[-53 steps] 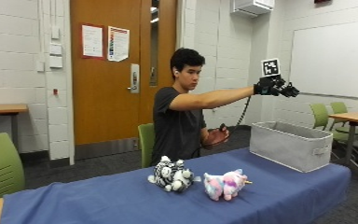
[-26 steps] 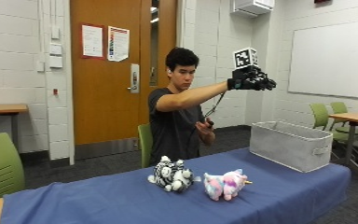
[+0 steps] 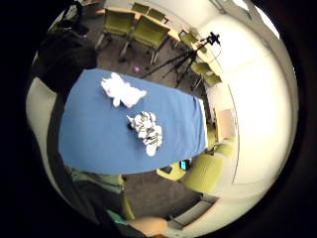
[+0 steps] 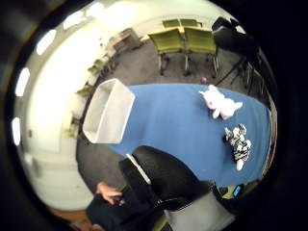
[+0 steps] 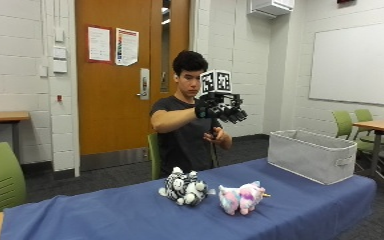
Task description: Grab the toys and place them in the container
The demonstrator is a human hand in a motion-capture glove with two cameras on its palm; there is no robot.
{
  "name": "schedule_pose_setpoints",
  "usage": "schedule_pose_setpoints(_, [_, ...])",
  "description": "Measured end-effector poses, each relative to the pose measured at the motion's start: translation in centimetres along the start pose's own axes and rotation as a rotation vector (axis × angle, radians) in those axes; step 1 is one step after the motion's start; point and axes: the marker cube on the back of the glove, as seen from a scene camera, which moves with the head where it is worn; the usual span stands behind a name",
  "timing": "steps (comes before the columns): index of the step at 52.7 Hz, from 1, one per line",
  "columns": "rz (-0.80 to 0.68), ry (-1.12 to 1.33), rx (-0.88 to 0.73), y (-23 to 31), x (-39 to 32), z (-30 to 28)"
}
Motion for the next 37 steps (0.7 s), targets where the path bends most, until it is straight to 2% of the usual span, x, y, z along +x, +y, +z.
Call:
schedule_pose_setpoints(21, [0.165,-0.01,-0.064,0.1,13.4,10.1])
schedule_pose_setpoints(37, [0.24,-0.14,-0.278,2.8,17.1,20.1])
